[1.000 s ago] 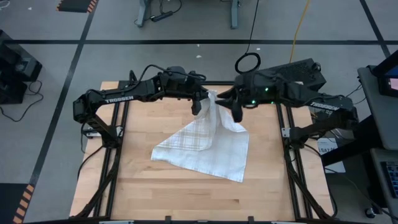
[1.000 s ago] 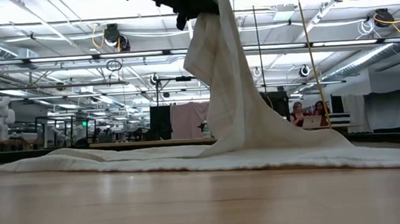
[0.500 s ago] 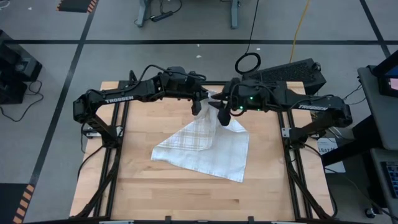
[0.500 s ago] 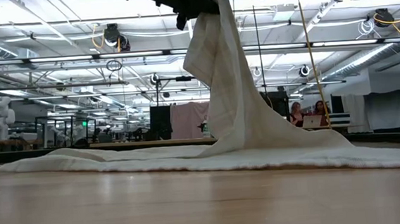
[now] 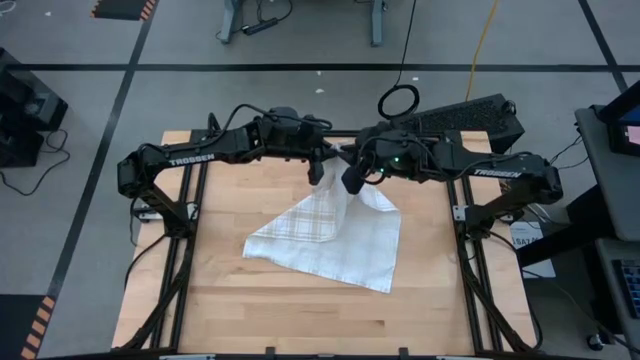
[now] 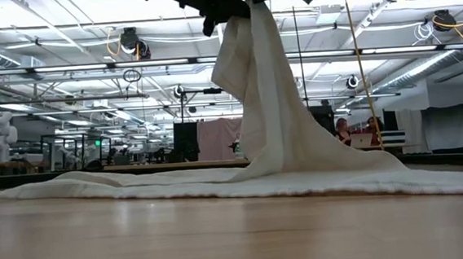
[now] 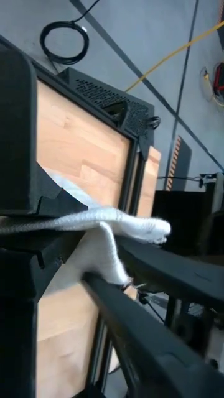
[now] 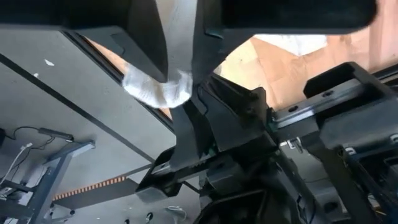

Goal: Roll towel into tight, uniform cylinder
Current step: Roll the white towel

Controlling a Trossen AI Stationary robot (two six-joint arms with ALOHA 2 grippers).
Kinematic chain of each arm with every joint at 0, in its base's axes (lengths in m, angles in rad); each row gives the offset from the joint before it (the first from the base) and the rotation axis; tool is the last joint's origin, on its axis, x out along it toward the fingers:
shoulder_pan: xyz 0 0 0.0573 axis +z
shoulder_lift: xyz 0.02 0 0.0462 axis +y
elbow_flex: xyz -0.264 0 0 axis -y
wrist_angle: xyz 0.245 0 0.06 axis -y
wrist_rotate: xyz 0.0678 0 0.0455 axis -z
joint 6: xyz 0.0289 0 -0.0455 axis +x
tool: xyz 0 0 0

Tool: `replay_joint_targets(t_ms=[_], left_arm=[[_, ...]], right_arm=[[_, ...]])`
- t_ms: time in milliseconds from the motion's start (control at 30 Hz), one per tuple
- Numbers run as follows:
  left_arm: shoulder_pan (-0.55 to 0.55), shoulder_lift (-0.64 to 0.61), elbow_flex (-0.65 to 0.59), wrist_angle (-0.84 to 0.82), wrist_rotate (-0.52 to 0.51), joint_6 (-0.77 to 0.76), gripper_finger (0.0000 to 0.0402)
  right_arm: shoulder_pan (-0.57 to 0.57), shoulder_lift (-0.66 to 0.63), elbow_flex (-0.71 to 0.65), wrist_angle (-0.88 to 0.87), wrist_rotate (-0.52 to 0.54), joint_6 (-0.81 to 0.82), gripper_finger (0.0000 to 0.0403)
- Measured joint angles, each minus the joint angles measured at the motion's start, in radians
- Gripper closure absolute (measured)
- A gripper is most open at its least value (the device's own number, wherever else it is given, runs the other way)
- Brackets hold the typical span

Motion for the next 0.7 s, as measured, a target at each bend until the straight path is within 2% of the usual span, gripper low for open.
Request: replay_joint_targets(t_ms=[200,700], left_arm=[[0.001,0.000,0.000,-0.052,0.022,0.007,0.0387],[0.001,0.000,0.000,-0.125,0.126,0.008,0.0387]], right_arm=[[0.007,0.000,0.000,-0.033,0.009,0.023,0.0395],[0.006,-0.016,0.000,-0.097,-0.005,0.033,0.0399]])
